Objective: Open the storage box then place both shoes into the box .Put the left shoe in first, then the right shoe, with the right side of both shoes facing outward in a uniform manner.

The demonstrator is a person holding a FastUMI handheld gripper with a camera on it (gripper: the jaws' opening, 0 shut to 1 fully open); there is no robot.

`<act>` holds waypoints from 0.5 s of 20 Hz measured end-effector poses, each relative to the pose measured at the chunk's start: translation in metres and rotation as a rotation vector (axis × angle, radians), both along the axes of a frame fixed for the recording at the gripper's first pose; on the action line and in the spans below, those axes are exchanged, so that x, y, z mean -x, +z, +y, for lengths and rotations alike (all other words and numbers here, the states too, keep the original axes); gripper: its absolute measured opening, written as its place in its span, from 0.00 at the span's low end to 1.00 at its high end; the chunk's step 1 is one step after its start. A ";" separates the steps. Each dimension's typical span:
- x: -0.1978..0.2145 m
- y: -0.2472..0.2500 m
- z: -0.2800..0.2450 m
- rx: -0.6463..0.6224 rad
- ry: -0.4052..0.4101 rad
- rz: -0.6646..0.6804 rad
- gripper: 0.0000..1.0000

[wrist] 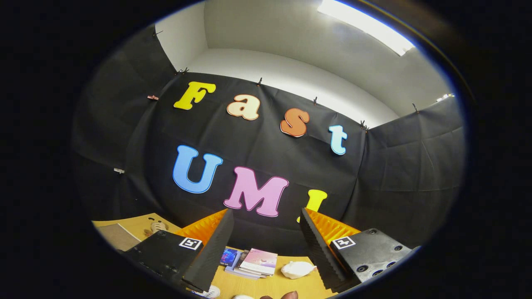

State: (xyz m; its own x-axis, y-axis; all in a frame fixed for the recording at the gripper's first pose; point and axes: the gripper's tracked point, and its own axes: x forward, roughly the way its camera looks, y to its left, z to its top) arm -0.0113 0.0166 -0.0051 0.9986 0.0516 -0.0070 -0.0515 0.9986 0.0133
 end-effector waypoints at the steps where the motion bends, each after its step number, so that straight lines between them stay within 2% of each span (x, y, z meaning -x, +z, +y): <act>1: 0.000 0.000 0.004 -0.007 0.013 0.004 0.97; 6: -0.002 -0.004 0.025 -0.054 0.117 0.025 0.97; 10: -0.002 -0.023 0.074 -0.115 0.329 0.088 0.97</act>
